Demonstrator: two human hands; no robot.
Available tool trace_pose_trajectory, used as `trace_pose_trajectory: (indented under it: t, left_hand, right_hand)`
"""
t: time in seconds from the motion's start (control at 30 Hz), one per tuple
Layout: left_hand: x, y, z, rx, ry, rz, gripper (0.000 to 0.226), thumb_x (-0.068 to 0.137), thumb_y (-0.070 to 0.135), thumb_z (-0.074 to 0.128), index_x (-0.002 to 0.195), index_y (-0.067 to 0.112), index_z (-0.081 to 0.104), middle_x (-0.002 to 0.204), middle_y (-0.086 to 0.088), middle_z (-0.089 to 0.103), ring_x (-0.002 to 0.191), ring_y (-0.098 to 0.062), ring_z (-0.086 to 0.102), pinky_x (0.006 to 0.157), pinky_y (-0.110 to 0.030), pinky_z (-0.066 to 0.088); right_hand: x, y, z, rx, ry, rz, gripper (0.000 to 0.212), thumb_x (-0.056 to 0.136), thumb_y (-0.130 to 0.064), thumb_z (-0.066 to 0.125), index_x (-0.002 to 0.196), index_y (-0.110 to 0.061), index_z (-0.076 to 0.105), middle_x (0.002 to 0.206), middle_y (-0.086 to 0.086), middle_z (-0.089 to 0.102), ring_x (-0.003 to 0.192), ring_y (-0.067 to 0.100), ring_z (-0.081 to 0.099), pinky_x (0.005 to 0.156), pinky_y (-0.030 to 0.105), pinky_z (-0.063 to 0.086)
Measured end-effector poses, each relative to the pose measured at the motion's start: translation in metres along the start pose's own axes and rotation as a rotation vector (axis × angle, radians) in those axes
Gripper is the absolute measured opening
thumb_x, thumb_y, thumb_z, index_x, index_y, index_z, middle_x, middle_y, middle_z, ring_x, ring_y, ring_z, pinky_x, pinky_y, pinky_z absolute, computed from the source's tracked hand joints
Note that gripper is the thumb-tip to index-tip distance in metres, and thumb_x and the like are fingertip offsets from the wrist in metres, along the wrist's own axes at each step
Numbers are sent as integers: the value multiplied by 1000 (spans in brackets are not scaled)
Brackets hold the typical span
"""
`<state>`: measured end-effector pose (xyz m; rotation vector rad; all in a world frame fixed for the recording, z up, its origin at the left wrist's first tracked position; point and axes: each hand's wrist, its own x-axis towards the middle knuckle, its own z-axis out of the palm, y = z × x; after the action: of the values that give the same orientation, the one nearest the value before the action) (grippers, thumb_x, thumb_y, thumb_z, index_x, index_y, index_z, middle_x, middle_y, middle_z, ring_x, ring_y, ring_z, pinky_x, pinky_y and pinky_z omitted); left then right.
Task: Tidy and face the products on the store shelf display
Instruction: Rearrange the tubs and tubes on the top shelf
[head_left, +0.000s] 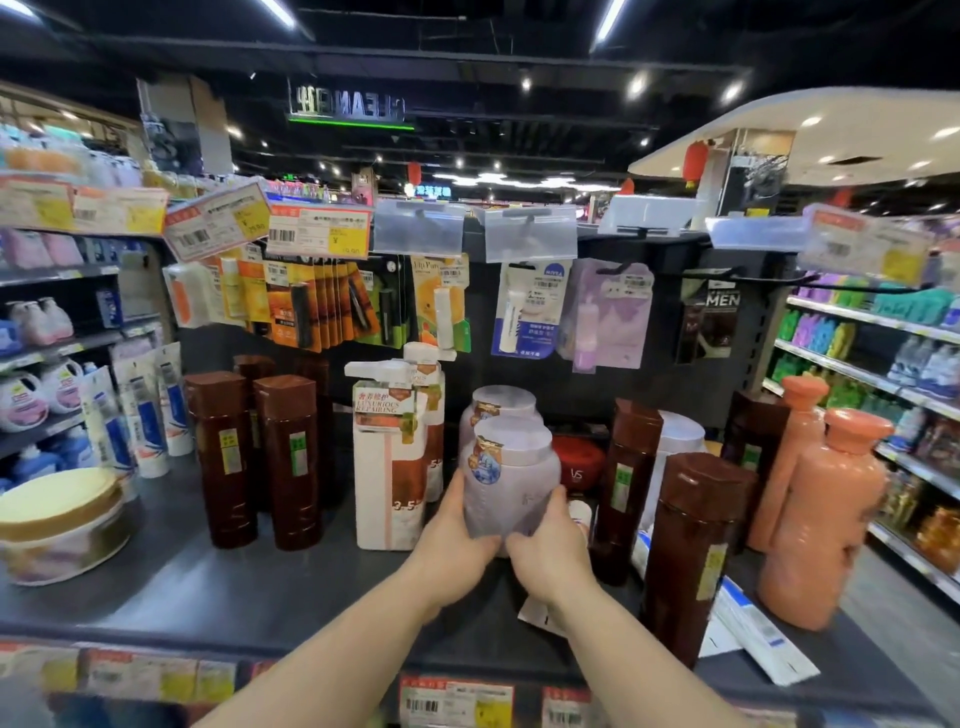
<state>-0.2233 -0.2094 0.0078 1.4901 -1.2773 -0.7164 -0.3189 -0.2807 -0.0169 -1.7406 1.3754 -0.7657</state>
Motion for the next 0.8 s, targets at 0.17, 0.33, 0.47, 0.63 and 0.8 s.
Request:
trace_pose_trajectory:
  t: [0.17, 0.33, 0.47, 0.63, 0.8]
  left_hand:
    - [4, -5, 3, 1, 21, -12, 68, 92, 20, 60, 124, 53, 11, 125, 22, 36, 116, 3, 34, 97, -19, 31]
    - [7, -6, 0, 25, 53, -40, 82, 89, 17, 63, 147, 39, 10, 145, 14, 32, 134, -7, 30, 106, -27, 27]
    - [6, -5, 1, 62, 59, -3, 81, 90, 19, 62, 147, 40, 7, 140, 18, 31, 130, -2, 27, 102, -22, 25]
    - [8, -10, 1, 42, 39, 14, 83, 89, 17, 65, 147, 37, 9, 125, 23, 26, 119, 3, 24, 98, -19, 23]
    - [4, -29, 6, 71, 164, 25, 73, 86, 19, 68, 145, 31, 28, 141, 12, 40, 131, -10, 39, 109, -34, 35]
  right_hand:
    - [2, -5, -5, -53, -46, 6, 90, 86, -17, 60, 153, -21, 1, 152, 8, 35, 134, 30, 41, 108, 44, 41]
    - [2, -8, -7, -103, -116, -14, 94, 88, -20, 61, 153, -18, -8, 156, 6, 28, 139, 28, 36, 112, 38, 36]
    - [4, -5, -8, -92, -132, -30, 93, 86, -18, 62, 154, -21, -1, 153, 6, 34, 135, 27, 40, 111, 40, 38]
    - [5, -1, -12, -16, -144, -35, 90, 83, -17, 63, 153, -27, 7, 151, 1, 38, 134, 25, 43, 109, 43, 41]
    - [-30, 6, -24, -7, -141, -85, 75, 91, -12, 54, 152, -33, 15, 147, -8, 41, 132, 16, 45, 101, 24, 39]
